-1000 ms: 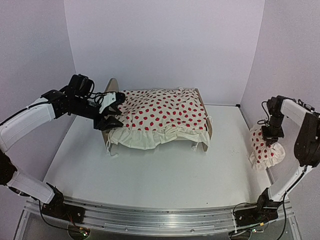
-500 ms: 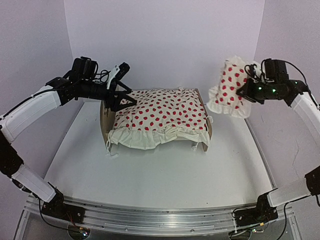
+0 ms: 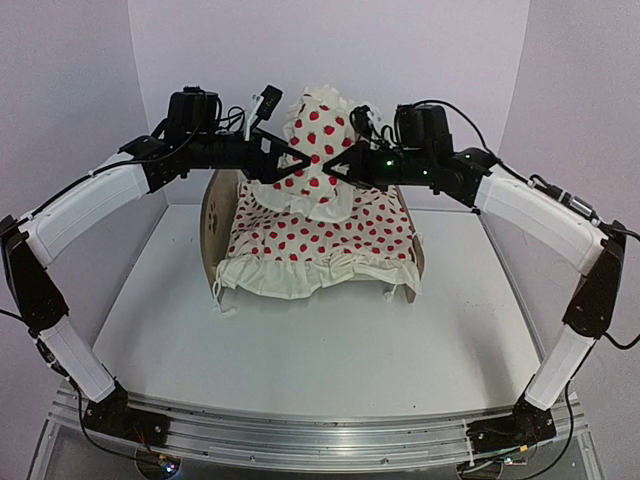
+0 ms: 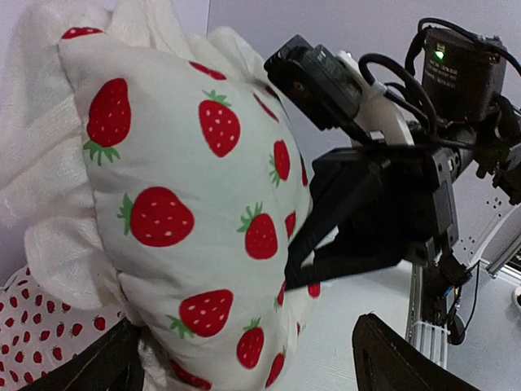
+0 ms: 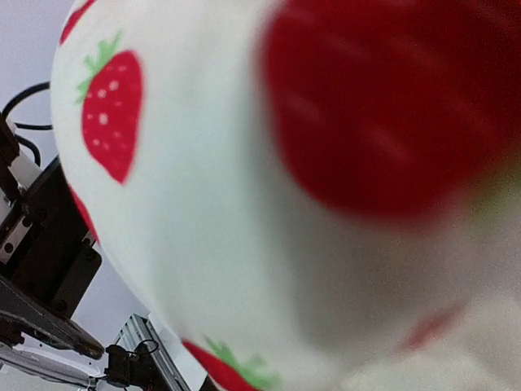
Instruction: Set up the pet bed
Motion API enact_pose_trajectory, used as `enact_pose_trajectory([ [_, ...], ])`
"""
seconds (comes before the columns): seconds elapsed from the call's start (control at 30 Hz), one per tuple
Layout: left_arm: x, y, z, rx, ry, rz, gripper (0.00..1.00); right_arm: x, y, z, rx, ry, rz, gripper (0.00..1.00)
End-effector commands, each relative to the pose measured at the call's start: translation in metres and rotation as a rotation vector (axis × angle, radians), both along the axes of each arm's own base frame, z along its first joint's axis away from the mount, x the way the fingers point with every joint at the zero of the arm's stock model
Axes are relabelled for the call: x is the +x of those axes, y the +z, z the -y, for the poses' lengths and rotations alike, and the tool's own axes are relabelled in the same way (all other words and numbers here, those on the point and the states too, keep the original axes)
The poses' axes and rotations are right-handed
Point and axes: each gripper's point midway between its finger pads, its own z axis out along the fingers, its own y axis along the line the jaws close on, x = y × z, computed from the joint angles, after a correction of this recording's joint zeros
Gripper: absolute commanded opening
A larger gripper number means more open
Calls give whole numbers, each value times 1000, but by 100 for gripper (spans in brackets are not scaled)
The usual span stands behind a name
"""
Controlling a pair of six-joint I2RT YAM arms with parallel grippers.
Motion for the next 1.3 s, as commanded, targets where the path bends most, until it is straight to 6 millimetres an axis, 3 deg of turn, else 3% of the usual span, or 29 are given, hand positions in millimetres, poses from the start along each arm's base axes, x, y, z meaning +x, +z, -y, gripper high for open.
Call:
enact_pose_trajectory([
  [0.0, 12, 30, -5, -53, 84, 38, 76, -10, 52, -23, 129, 87, 94, 0],
  [0.13, 27, 25, -15, -24, 187, 37, 33, -12, 49, -30, 141, 108, 80, 0],
  [0.23, 37, 19, -21, 4, 251, 34, 6, -13, 45, -32, 140, 117, 72, 0],
  [0.27, 38, 18, -22, 10, 262, 31, 2, -13, 44, -32, 139, 116, 69, 0],
  [0.4, 55, 15, -34, 4, 354, -24, 0, -3, 34, -29, 129, 61, 44, 3],
  [0.47, 74, 7, -48, 5, 445, -91, 0, 8, 22, -22, 100, -14, 30, 24],
  [0.57, 109, 1, -73, 56, 633, -130, 0, 23, 6, -2, 37, -149, 28, 44],
  [0.67, 134, -9, -97, 103, 798, -162, 0, 28, -9, 17, -31, -235, 29, 51],
  [0.83, 146, -46, -121, 175, 965, -219, 0, 26, -27, 28, -99, -262, 9, 53],
  [1.0, 150, -73, -128, 174, 1029, -316, 0, 22, -39, 30, -117, -261, -19, 53],
  [1.17, 144, -91, -144, 168, 1095, -414, 0, 18, -42, 31, -121, -253, -30, 52],
  [1.27, 138, -114, -143, 197, 1090, -478, 0, 17, -44, 33, -123, -256, -35, 52],
])
